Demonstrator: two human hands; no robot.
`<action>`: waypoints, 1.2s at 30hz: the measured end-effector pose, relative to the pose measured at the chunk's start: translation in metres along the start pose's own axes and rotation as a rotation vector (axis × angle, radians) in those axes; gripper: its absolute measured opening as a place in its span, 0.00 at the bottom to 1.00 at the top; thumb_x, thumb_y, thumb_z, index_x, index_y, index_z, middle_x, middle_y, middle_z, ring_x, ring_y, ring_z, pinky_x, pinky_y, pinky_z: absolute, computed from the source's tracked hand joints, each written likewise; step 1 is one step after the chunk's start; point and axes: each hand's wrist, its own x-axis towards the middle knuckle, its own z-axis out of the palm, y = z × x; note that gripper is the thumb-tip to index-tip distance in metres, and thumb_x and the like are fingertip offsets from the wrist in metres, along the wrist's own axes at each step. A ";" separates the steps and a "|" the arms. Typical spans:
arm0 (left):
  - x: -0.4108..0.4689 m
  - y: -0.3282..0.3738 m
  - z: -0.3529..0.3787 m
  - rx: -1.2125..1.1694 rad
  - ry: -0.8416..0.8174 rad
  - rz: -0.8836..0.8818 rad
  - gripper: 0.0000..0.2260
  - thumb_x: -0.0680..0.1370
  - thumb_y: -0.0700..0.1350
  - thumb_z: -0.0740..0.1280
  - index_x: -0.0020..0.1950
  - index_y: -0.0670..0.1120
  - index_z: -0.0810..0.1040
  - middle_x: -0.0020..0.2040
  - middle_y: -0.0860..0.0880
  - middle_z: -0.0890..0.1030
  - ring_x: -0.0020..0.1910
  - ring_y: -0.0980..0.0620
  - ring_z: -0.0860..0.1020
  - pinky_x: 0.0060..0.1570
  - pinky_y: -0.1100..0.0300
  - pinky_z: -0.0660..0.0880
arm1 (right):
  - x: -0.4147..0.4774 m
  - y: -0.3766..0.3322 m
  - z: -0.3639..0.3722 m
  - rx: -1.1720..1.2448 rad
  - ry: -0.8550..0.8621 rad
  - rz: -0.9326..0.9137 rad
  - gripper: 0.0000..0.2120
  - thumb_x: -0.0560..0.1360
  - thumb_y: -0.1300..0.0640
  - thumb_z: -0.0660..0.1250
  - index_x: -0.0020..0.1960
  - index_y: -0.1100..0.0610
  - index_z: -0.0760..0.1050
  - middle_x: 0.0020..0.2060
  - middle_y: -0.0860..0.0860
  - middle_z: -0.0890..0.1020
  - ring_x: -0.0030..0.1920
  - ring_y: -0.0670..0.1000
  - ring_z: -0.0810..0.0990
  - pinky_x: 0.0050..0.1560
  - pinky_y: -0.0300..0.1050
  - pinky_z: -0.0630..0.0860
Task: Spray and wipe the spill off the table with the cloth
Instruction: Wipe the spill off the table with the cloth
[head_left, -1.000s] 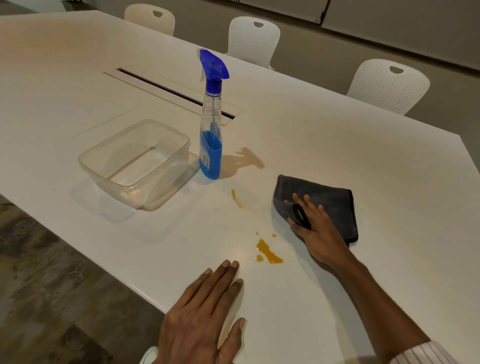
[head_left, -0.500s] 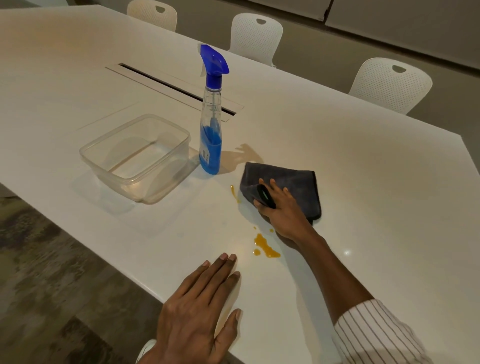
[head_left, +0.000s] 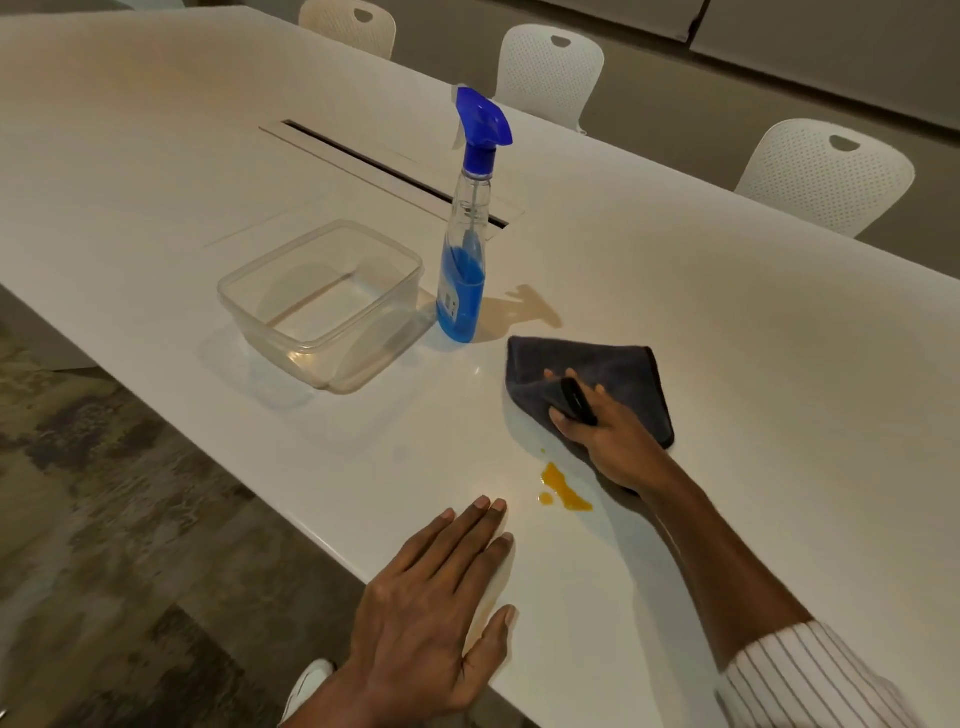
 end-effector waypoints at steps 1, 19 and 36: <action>0.000 0.000 0.000 0.001 0.005 0.003 0.24 0.82 0.57 0.64 0.74 0.47 0.82 0.82 0.48 0.74 0.83 0.52 0.69 0.74 0.47 0.77 | 0.006 -0.004 0.003 -0.025 0.011 0.008 0.30 0.80 0.40 0.64 0.80 0.40 0.60 0.81 0.46 0.62 0.83 0.54 0.51 0.81 0.60 0.52; 0.000 -0.001 0.001 -0.037 0.011 0.005 0.22 0.82 0.55 0.66 0.71 0.44 0.83 0.81 0.47 0.75 0.82 0.49 0.71 0.76 0.46 0.76 | -0.067 0.009 0.004 -0.152 0.056 -0.128 0.30 0.82 0.51 0.67 0.76 0.30 0.58 0.76 0.27 0.55 0.75 0.28 0.43 0.81 0.42 0.41; -0.002 0.000 0.002 -0.076 0.092 -0.015 0.15 0.79 0.52 0.69 0.57 0.43 0.86 0.68 0.44 0.86 0.73 0.47 0.81 0.66 0.46 0.82 | -0.089 0.024 -0.013 -0.262 0.199 -0.135 0.30 0.82 0.55 0.67 0.69 0.27 0.58 0.71 0.26 0.52 0.80 0.41 0.46 0.80 0.44 0.42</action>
